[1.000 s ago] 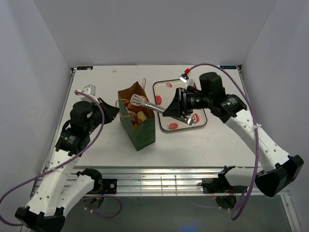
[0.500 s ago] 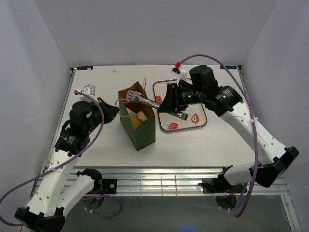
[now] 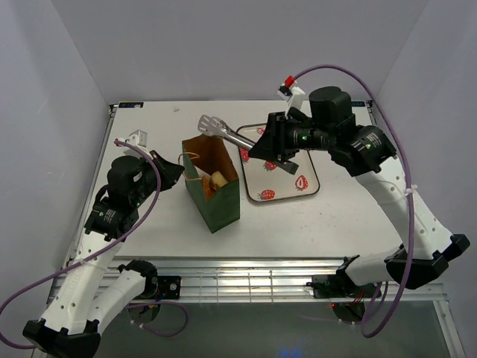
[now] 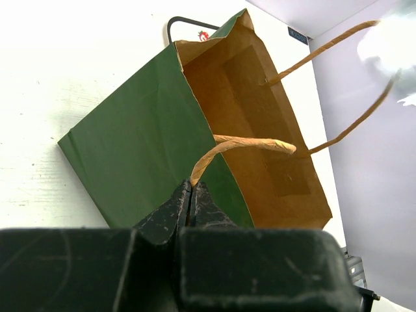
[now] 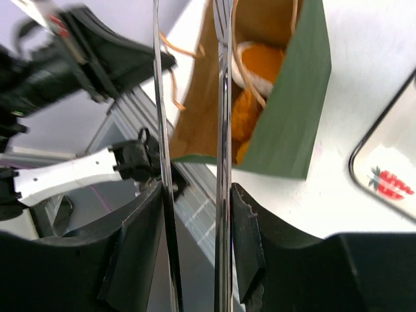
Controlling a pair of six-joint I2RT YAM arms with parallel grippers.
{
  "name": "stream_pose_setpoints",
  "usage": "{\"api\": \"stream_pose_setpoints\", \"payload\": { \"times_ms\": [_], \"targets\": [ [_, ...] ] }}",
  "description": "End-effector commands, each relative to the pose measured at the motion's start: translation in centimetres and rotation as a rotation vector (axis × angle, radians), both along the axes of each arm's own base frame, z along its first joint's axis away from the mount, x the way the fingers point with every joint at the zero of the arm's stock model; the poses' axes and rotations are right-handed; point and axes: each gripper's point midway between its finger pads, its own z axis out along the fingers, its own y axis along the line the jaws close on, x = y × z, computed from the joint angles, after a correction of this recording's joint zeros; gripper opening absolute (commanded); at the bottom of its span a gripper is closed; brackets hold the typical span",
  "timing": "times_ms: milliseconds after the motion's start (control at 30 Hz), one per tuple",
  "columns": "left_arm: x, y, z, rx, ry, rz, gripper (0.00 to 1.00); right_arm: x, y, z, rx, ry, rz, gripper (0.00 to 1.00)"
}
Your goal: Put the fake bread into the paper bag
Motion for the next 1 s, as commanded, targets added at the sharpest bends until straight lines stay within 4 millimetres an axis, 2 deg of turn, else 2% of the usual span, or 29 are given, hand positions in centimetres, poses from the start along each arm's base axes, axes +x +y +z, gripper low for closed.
{"api": "stream_pose_setpoints", "payload": {
  "times_ms": [0,67,100,133,200,233,267,333,367,400,433,467,500,533,567,633,667,767,900,967],
  "targets": [
    [-0.1,0.3,0.8,-0.005,-0.014,0.011,0.0,-0.3,-1.5,7.7,0.122,-0.215,-0.027,0.49],
    [-0.2,0.3,0.8,-0.005,-0.014,0.011,0.0,0.4,-2.4,9.5,0.126,-0.285,-0.073,0.49],
    [-0.1,0.3,0.8,-0.006,-0.015,0.011,0.0,0.8,-3.5,11.4,0.141,-0.334,-0.116,0.49],
    [-0.2,0.2,0.8,-0.006,-0.015,0.009,0.0,1.2,-4.2,12.2,0.137,-0.366,-0.153,0.49],
    [-0.2,0.2,0.9,-0.008,-0.019,0.008,0.0,3.4,-7.2,13.9,0.097,-0.465,-0.308,0.5],
    [-0.2,0.2,0.9,-0.008,-0.018,0.006,0.0,4.4,-8.4,14.0,0.072,-0.489,-0.374,0.5],
    [-0.2,0.1,0.9,-0.008,-0.018,0.003,0.0,6.3,-11.2,13.9,0.003,-0.53,-0.513,0.5],
    [-0.2,0.0,0.8,-0.01,-0.019,-0.003,0.0,8.6,-13.8,12.3,-0.095,-0.533,-0.639,0.5],
    [-0.3,0.0,0.8,-0.011,-0.02,-0.006,0.0,10.5,-16.8,11.3,-0.171,-0.528,-0.776,0.5],
    [-0.2,-0.1,0.8,-0.013,-0.021,-0.01,0.0,11.5,-18.3,10.1,-0.232,-0.526,-0.824,0.5],
    [-0.2,-0.1,0.8,-0.012,-0.022,-0.012,0.0,13.1,-19.1,7.2,-0.3,-0.486,-0.851,0.5],
    [-0.2,-0.2,0.8,-0.013,-0.023,-0.015,0.0,14.3,-21.8,5.7,-0.355,-0.463,-0.931,0.49],
    [-0.2,-0.2,0.7,-0.011,-0.021,-0.019,0.0,15.2,-22.9,4.0,-0.391,-0.439,-0.957,0.49],
    [-0.3,-0.2,0.8,-0.009,-0.025,-0.02,0.0,16.4,-23.7,0.5,-0.439,-0.395,-0.968,0.49],
    [-0.3,-0.2,0.7,-0.008,-0.024,-0.022,0.0,17.1,-25.5,-1.1,-0.468,-0.368,-1.011,0.49],
    [-0.3,-0.2,0.8,-0.005,-0.028,-0.025,0.0,18.2,-26.8,-4.7,-0.505,-0.311,-1.035,0.48],
    [-0.4,-0.2,0.8,-0.005,-0.028,-0.026,0.0,18.8,-27.8,-7.7,-0.529,-0.276,-1.049,0.48],
    [-0.5,-0.3,0.6,-0.004,-0.026,-0.033,0.0,19.7,-29.2,-12.5,-0.557,-0.213,-1.078,0.47],
    [-0.5,-0.4,0.0,-0.001,-0.015,-0.041,0.0,20.5,-30.0,-17.8,-0.598,-0.124,-1.098,0.46],
    [-0.5,-0.7,-0.2,-0.007,-0.013,-0.055,0.0,20.4,-30.6,-19.3,-0.627,-0.096,-1.123,0.45]
  ]
}}
